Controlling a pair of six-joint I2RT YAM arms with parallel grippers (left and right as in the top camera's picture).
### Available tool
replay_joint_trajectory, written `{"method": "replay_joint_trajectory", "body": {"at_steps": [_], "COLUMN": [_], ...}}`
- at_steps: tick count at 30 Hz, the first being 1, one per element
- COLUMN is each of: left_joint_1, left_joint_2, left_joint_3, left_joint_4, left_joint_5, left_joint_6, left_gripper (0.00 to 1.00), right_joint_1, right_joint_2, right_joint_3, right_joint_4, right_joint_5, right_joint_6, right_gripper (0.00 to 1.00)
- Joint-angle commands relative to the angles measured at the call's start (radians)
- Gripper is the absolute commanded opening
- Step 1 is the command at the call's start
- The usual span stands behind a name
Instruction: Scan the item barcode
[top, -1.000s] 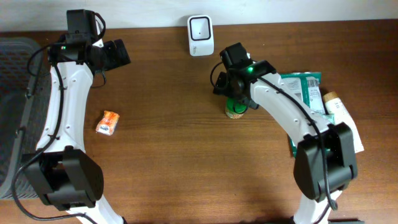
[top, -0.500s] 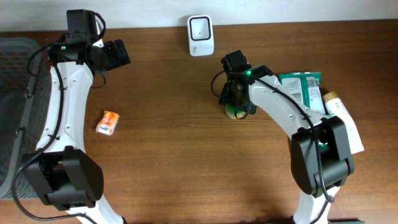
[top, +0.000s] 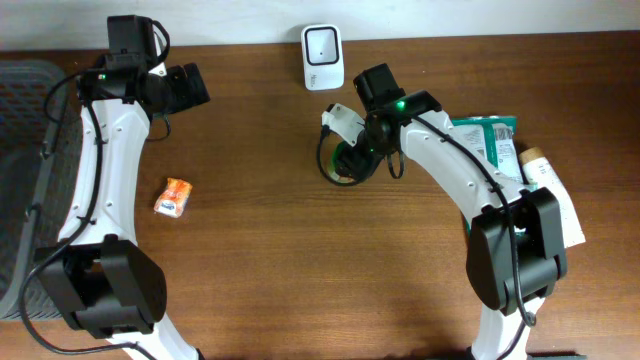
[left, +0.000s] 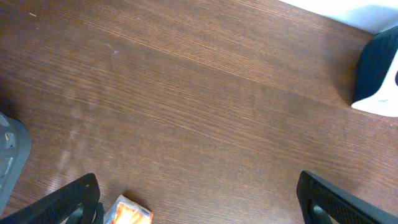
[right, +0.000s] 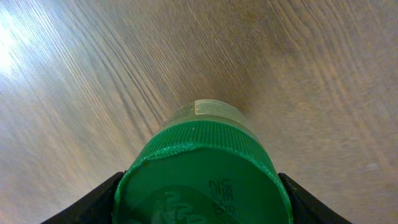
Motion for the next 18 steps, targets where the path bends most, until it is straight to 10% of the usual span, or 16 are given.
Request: {"method": "replay_joint_trajectory", "body": {"at_steps": [1, 9, 12, 18], "left_joint_1": [0.0, -0.001, -0.002, -0.001], "left_joint_2": [0.002, 0.002, 0.002, 0.002], "left_joint_3": [0.004, 0.004, 0.004, 0.004], "left_joint_4": [0.002, 0.002, 0.002, 0.002], "left_joint_5": [0.001, 0.0, 0.0, 0.001], "left_joint_6": [-0.013, -0.013, -0.013, -0.013], "left_gripper": [0.99, 0.99, 0.99, 0.99], "right_joint_1": [-0.006, -0.006, -0.006, 0.023], "right_joint_2": [-0.004, 0.026, 0.019, -0.011], "right_joint_3": [0.021, -0.022, 0.008, 0.302], "right_joint_4": [0.001, 0.024, 0.052, -0.301], "right_joint_5": [0.077, 0.032, 0.031, -0.026], "right_joint_6": [-0.195, 0.127, 0.189, 0.189], "right_gripper": [0.62, 0.72, 0.98, 0.99]}}
